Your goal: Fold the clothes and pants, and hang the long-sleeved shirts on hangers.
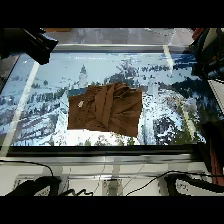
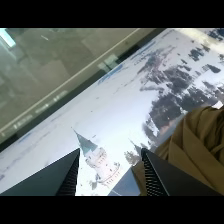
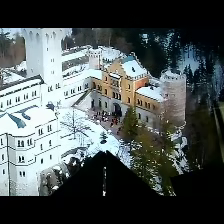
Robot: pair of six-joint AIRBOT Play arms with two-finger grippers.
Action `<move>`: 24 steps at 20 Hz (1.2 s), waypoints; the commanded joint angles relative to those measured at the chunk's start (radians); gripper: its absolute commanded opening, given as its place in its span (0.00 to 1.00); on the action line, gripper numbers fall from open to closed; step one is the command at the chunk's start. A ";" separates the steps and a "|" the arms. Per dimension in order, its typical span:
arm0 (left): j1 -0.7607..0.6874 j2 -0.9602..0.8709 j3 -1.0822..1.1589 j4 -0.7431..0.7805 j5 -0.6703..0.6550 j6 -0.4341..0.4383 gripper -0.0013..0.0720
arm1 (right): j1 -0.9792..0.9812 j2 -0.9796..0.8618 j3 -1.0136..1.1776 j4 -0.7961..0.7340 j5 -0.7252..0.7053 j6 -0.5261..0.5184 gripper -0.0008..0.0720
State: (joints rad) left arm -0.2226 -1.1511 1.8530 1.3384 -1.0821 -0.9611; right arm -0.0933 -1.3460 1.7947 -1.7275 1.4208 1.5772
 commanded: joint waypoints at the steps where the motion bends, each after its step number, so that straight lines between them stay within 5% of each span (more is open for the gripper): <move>1: 0.000 -0.001 0.000 0.000 0.000 0.000 0.59 | 0.000 0.000 0.000 0.000 0.000 0.000 0.05; 14: 0.000 -0.001 0.000 0.000 0.000 0.000 0.59 | 0.000 0.000 0.000 0.016 -0.006 0.002 0.05; 19: 0.000 -0.001 0.000 -0.010 0.000 0.000 0.59 | 0.001 -0.001 -0.001 0.267 -0.006 -0.003 0.05; 24: 0.000 -0.001 0.000 -0.031 0.000 0.000 0.59 | 0.087 0.005 -0.047 0.590 0.053 -0.158 0.05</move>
State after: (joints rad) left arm -0.2226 -1.1511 1.8530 1.3216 -1.0821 -0.9611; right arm -0.0555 -1.3441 1.7737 -1.3331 1.4509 1.4906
